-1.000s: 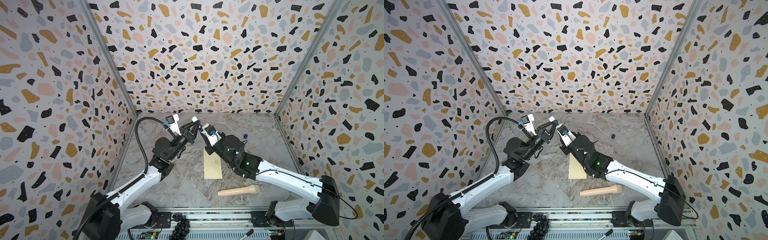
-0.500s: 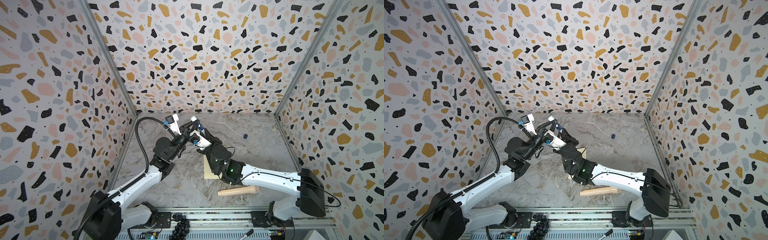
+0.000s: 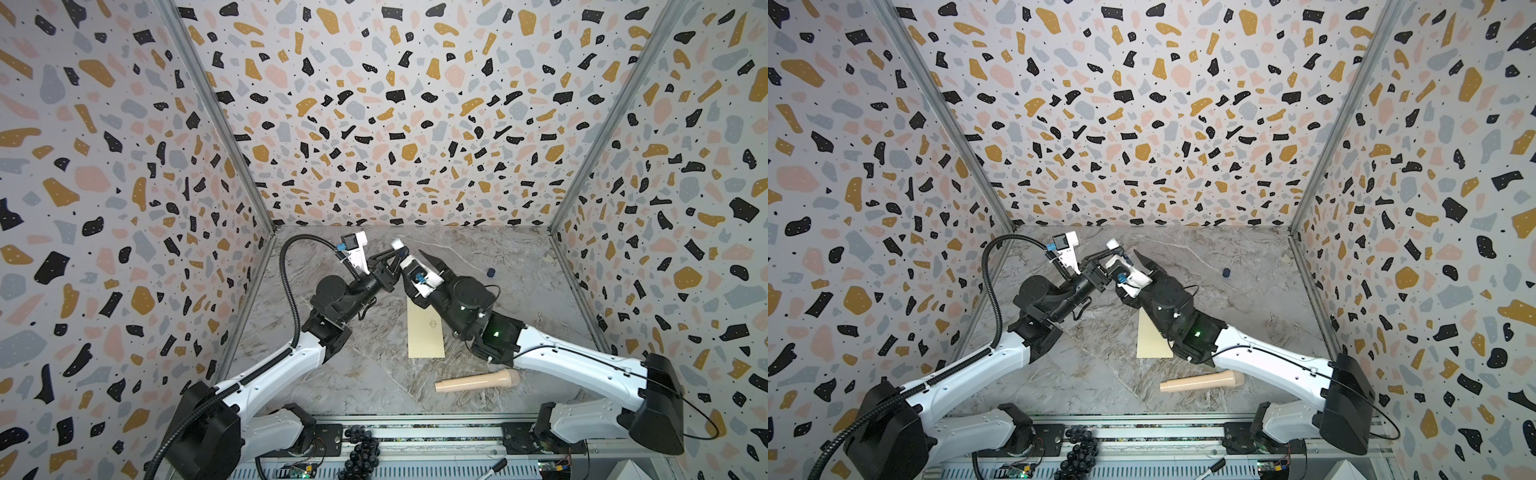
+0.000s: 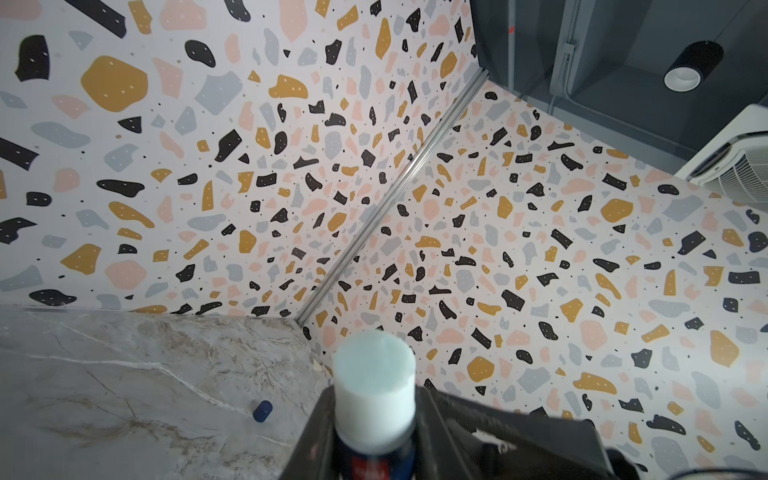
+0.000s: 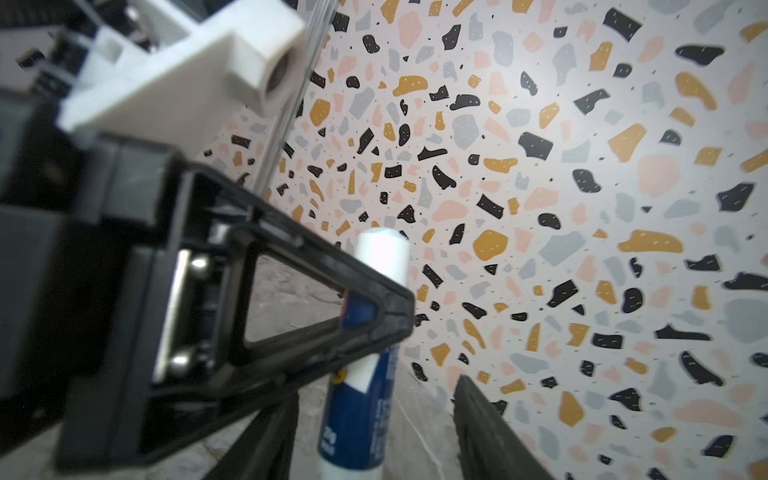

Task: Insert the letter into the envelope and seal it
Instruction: 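Draw the right gripper back from the glue stick held by the left gripper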

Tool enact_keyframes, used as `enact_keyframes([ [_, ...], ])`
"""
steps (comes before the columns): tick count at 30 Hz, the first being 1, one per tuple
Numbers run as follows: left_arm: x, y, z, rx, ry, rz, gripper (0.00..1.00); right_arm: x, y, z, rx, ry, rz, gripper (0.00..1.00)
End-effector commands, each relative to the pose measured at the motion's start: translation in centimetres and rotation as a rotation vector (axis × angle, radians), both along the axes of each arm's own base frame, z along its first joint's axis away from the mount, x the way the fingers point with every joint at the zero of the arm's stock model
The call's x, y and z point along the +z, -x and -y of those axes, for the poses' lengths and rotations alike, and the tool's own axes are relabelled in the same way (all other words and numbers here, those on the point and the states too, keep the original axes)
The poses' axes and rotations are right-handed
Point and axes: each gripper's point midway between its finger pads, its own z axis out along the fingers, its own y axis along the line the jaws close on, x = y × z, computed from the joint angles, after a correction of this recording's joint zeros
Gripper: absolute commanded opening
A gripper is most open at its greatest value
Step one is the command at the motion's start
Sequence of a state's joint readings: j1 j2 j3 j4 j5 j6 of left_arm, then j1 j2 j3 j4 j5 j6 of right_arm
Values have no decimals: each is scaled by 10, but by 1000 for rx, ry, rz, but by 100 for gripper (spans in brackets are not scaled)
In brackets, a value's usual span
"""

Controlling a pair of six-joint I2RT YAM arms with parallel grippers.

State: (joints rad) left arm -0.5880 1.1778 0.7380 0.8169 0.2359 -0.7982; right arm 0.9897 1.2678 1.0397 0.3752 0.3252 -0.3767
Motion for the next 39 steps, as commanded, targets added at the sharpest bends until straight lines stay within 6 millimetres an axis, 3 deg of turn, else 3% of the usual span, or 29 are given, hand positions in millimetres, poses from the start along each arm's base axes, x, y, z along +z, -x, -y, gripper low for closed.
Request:
enact_keyframes([
  [1, 27, 12, 1, -38, 27, 73, 0, 10, 26, 4, 305, -174, -157, 76],
  [4, 30, 14, 1, -44, 30, 82, 0, 13, 31, 19, 448, -252, -230, 86],
  [9, 36, 18, 0, -60, 51, 103, 0, 7, 32, 36, 658, -364, -409, 87],
  [16, 41, 21, -1, -70, 74, 117, 0, -5, 37, 32, 910, -437, -657, 86],
  [25, 42, 20, 0, -78, 86, 117, 0, -13, 36, 22, 955, -468, -732, 74],
  [39, 43, 22, -1, -83, 99, 116, 0, -6, 22, 12, 933, -549, -716, 62],
])
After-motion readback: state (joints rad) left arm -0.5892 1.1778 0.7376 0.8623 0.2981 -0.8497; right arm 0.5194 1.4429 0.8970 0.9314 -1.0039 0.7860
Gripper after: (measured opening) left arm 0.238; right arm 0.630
